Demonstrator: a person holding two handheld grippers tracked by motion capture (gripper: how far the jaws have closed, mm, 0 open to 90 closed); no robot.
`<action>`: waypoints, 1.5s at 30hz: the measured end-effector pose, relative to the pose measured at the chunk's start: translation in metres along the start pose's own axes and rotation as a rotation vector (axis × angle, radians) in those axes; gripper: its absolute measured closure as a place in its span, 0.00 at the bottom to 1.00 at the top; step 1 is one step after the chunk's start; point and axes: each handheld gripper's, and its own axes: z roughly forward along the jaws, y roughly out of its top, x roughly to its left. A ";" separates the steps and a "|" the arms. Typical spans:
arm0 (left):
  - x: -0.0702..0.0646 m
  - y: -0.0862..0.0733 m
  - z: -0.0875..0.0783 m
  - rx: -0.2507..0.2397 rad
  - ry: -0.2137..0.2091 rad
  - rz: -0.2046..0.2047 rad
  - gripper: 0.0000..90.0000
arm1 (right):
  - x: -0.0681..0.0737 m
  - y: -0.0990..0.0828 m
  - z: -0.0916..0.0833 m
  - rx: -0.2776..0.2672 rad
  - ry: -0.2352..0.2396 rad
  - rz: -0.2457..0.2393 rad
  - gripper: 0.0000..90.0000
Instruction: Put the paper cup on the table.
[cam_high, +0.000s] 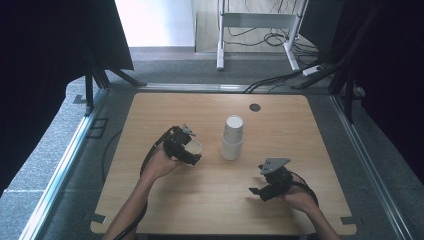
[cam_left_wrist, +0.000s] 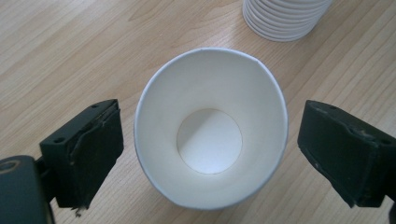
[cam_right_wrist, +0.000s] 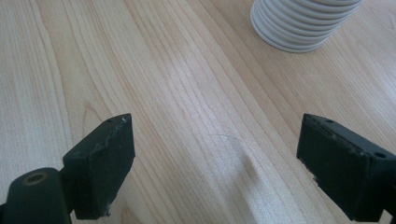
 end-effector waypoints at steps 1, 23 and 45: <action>0.000 -0.001 -0.001 -0.008 -0.003 -0.005 0.07 | 0.000 0.000 0.000 0.000 0.000 0.000 0.13; -0.011 -0.013 -0.017 -0.141 0.013 -0.009 0.00 | 0.000 -0.001 0.001 -0.001 -0.002 -0.001 0.13; -0.035 -0.038 -0.041 -0.285 0.006 -0.010 0.00 | -0.001 -0.003 0.001 0.004 -0.016 0.003 0.13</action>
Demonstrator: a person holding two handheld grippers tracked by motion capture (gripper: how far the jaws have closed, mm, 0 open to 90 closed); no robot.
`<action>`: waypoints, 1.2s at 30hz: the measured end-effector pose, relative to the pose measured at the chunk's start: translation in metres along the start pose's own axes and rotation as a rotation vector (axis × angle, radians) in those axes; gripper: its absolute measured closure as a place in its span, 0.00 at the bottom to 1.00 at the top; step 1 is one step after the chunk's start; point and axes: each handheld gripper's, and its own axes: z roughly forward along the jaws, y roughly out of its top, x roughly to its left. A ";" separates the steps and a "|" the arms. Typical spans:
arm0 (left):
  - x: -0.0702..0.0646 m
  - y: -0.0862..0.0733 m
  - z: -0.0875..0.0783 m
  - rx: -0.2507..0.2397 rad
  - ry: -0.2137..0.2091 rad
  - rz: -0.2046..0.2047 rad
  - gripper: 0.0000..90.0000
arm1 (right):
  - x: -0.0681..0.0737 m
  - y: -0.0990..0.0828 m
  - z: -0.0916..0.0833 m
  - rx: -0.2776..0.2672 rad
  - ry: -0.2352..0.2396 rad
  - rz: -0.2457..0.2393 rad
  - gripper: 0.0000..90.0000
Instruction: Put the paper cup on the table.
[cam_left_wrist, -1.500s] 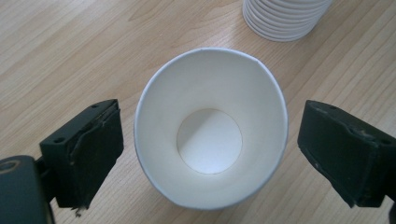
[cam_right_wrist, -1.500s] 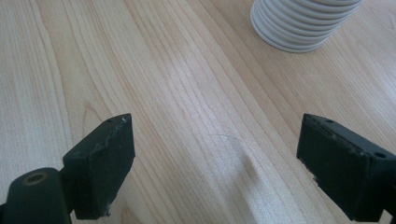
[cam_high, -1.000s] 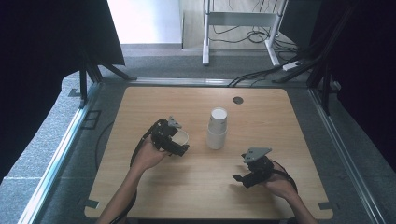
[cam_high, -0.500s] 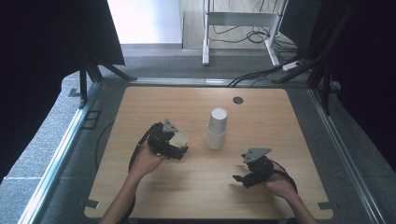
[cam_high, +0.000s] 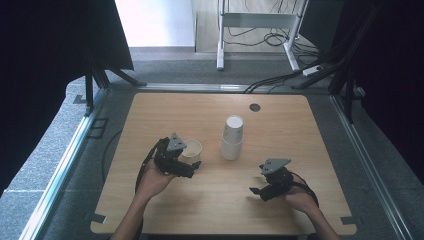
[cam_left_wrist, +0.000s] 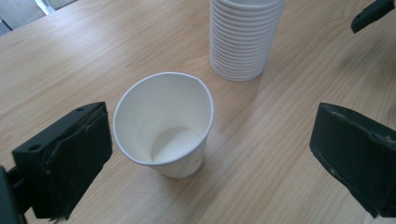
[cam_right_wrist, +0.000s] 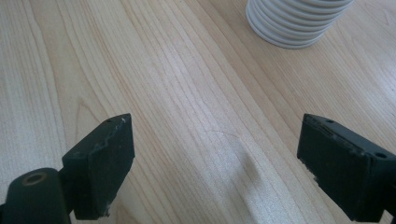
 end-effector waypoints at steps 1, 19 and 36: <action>-0.001 -0.001 -0.001 -0.004 0.001 0.000 0.00 | 0.000 0.000 0.000 0.000 0.000 0.001 0.13; -0.023 -0.033 -0.003 -0.111 -0.026 -0.028 0.00 | -0.006 -0.006 -0.002 -0.055 -0.037 0.092 0.01; -0.051 -0.057 0.019 -0.072 -0.101 -0.001 0.00 | -0.007 -0.013 0.004 -0.056 -0.047 0.117 0.00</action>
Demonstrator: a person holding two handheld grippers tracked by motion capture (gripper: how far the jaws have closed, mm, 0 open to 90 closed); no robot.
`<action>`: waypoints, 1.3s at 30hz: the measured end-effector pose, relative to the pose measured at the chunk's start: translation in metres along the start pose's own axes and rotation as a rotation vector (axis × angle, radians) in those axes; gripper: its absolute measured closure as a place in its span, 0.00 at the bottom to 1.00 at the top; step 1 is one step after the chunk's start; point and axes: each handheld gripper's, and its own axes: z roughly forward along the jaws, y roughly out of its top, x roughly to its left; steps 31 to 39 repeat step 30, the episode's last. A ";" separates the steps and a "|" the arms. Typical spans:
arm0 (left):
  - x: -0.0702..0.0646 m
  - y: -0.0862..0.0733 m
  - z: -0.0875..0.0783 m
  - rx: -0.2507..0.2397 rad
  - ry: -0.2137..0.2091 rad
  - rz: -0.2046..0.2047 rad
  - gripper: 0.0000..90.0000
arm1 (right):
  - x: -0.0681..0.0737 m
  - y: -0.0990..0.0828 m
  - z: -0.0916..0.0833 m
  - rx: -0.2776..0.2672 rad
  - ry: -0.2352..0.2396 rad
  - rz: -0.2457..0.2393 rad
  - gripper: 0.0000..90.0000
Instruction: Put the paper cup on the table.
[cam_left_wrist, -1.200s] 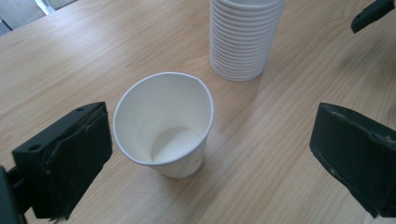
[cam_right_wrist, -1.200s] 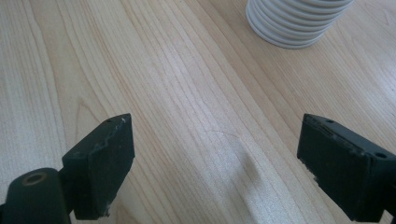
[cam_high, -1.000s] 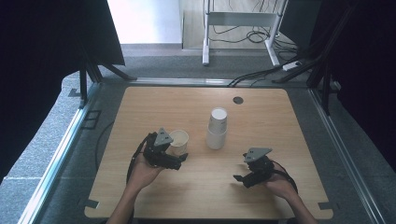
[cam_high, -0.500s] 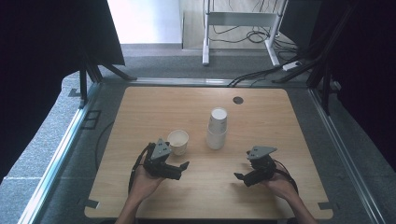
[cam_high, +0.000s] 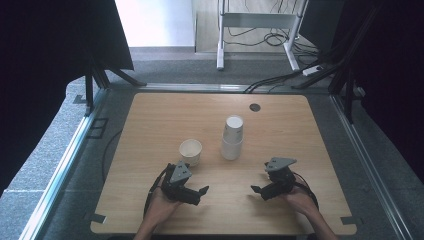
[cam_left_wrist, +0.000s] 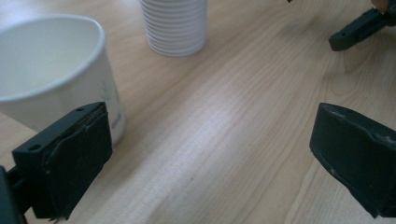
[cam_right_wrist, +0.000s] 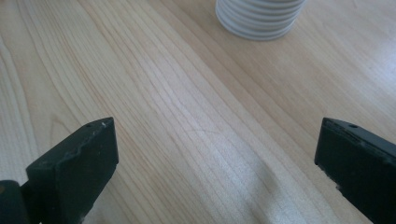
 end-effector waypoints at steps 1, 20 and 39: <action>-0.001 -0.001 0.002 0.006 -0.006 -0.001 0.00 | 0.000 -0.001 0.001 0.002 0.002 0.000 0.00; -0.018 -0.017 0.037 0.184 -0.046 0.061 0.00 | -0.005 -0.015 0.020 0.019 0.042 0.039 0.00; -0.020 -0.017 0.040 0.232 -0.031 0.035 0.00 | -0.005 -0.016 0.020 0.012 0.041 0.038 0.00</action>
